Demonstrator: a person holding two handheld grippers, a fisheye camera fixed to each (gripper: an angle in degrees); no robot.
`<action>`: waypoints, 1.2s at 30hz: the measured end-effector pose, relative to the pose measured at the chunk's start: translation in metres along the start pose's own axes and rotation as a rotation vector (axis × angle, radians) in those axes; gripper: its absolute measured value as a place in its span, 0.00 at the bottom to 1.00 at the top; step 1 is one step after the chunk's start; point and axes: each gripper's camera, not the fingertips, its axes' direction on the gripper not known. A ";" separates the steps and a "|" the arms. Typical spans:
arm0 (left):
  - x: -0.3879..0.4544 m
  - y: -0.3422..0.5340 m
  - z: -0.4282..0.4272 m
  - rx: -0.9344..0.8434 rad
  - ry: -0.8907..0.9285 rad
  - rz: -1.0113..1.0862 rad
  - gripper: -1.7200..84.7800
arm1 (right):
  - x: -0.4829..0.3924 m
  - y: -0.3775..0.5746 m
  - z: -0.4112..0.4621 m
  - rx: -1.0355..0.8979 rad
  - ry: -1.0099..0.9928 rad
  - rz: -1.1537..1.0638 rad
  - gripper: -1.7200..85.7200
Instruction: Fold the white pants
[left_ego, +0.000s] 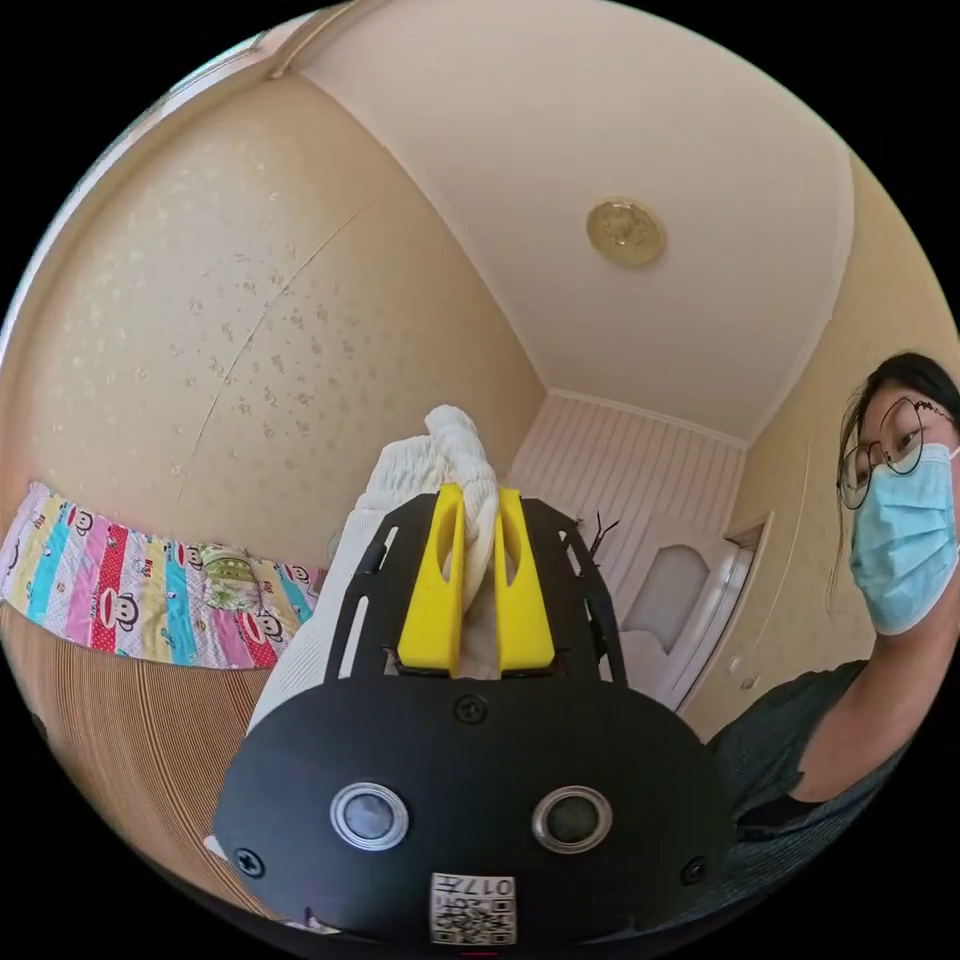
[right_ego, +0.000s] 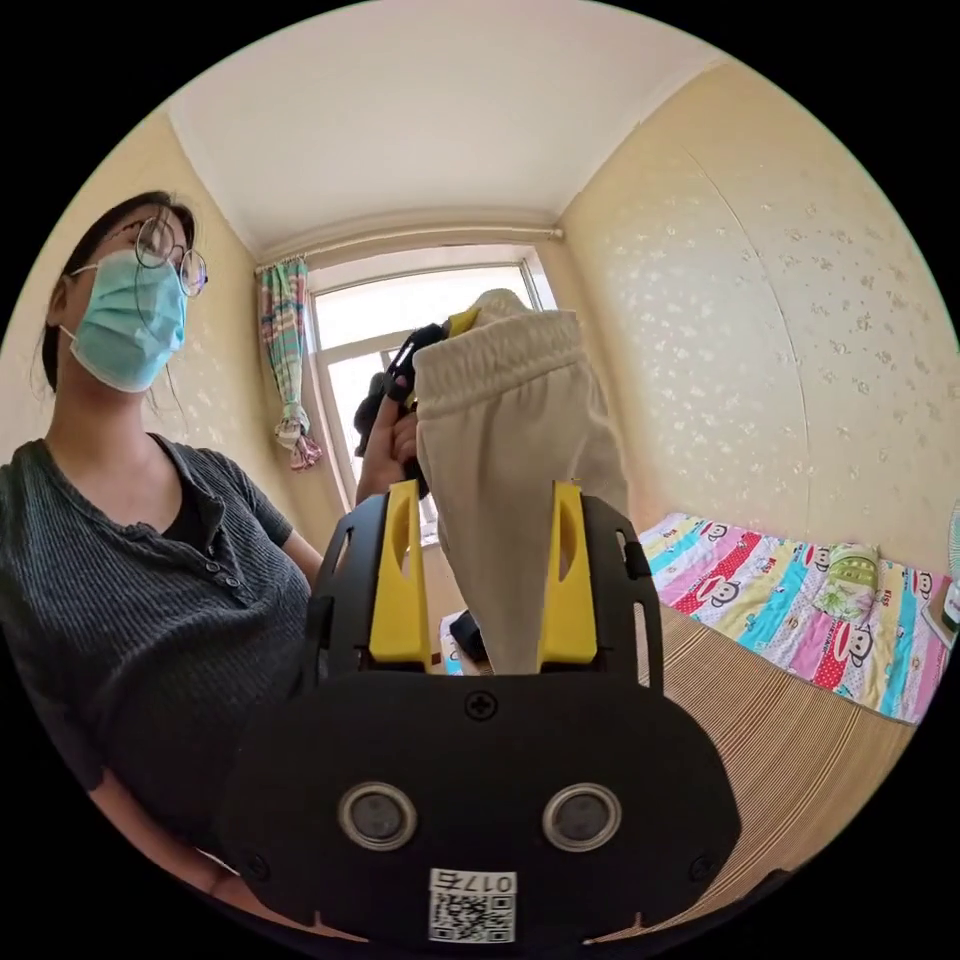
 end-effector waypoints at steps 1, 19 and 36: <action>0.004 0.001 0.012 -0.036 0.039 -0.003 0.08 | -0.014 0.006 0.015 0.005 0.001 -0.012 0.22; -0.027 -0.116 -0.039 -0.113 0.053 0.125 0.08 | -0.087 -0.091 -0.038 0.092 0.612 -0.182 0.06; -0.058 -0.313 -0.008 -0.055 -0.235 0.299 0.08 | -0.037 -0.341 -0.046 -0.089 0.358 -0.129 0.06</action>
